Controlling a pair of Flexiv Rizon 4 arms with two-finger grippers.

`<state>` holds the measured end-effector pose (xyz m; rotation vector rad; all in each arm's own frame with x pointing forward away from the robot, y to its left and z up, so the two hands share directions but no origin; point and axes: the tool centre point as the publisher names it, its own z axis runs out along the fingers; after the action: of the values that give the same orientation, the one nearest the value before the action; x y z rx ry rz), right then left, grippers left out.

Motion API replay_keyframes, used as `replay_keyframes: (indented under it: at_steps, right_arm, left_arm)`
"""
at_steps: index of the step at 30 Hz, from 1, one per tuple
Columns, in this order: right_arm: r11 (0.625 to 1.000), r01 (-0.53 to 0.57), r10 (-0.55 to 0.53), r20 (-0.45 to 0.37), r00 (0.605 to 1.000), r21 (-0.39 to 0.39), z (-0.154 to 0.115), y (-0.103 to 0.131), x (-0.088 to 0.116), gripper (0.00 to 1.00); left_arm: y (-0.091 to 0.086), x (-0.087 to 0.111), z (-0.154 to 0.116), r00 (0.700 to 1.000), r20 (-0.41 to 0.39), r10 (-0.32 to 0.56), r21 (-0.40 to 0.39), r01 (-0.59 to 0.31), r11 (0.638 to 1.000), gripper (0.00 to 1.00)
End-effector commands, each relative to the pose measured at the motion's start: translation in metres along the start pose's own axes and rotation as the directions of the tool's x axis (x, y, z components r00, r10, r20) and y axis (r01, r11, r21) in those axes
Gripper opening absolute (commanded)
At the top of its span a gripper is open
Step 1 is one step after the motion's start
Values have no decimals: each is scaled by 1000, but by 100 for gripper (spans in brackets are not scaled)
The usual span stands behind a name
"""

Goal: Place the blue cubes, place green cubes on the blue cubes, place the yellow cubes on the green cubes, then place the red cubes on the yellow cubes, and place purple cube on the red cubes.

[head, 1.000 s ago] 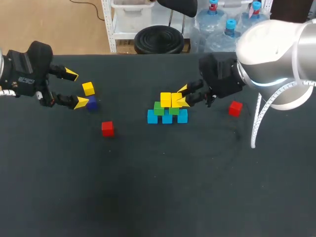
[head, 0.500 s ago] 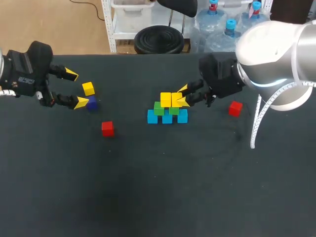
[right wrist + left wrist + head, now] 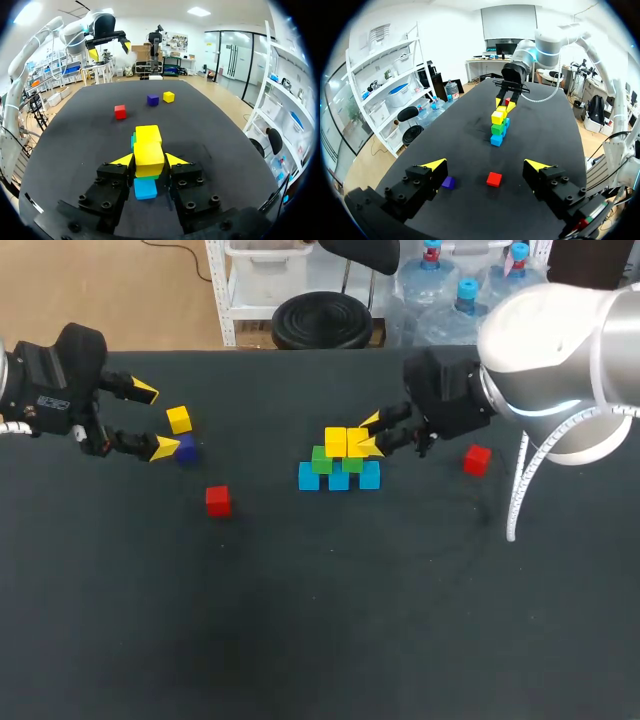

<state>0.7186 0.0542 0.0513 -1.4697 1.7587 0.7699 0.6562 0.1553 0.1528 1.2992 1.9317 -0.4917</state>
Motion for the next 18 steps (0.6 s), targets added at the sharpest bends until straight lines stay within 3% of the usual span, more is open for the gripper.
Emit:
replay_keyframes:
  at_steps: [1, 18]
  right_arm:
    - [1000, -1, 1, 2, 1000, -2, 1, -1, 1, 0]
    - [1000, -3, 3, 6, 1000, -1, 2, -3, 2, 0]
  left_arm:
    - [0, 2, 0, 1000, 10, 3, -2, -3, 1000, 100]
    - [0, 2, 0, 1000, 10, 3, -2, -3, 1000, 100]
